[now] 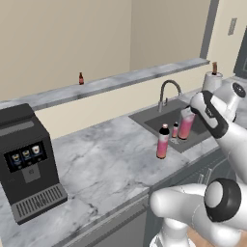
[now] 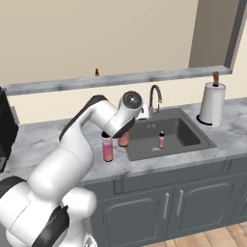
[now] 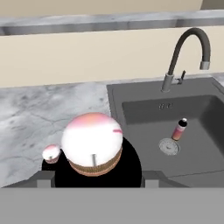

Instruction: Place the large bottle from the dining counter next to the other large bottle outside the sink, and place the small bottle from the dining counter next to the other small bottle inside the sink.

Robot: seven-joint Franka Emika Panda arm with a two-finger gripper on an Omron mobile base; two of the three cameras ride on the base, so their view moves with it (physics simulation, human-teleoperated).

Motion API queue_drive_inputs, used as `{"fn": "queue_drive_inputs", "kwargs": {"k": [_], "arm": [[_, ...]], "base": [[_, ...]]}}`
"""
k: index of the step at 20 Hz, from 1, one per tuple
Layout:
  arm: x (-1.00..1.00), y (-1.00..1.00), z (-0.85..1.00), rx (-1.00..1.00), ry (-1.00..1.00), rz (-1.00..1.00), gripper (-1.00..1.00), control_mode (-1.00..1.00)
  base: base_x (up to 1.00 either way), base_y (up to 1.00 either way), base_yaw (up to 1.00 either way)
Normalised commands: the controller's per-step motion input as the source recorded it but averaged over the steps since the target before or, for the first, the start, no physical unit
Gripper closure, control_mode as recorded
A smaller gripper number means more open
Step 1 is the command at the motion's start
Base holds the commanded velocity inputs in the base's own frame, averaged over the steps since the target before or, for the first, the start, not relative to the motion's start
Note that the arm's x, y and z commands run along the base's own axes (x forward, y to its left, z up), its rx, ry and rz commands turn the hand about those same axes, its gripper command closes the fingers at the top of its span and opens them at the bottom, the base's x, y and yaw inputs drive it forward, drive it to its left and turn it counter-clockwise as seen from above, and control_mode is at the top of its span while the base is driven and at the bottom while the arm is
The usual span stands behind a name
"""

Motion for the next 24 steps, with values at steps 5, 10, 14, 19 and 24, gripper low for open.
{"fn": "queue_drive_inputs", "kwargs": {"k": [5,10,14,19,24], "arm": [[0.0,0.0,-0.2,0.0,0.02,0.11,1.0,-1.0],[0.0,0.0,-0.2,0.0,0.01,0.11,1.0,-1.0],[-0.06,0.06,-0.13,-0.02,0.03,0.04,1.0,-1.0],[-0.11,0.12,-0.1,-0.03,0.03,0.01,1.0,-1.0],[-0.05,0.07,-0.14,-0.01,0.01,0.02,1.0,-1.0]], "base": [[0.0,0.0,0.0],[0.0,0.0,0.0],[0.0,0.0,0.0],[0.0,0.0,0.0],[0.0,0.0,0.0]]}}
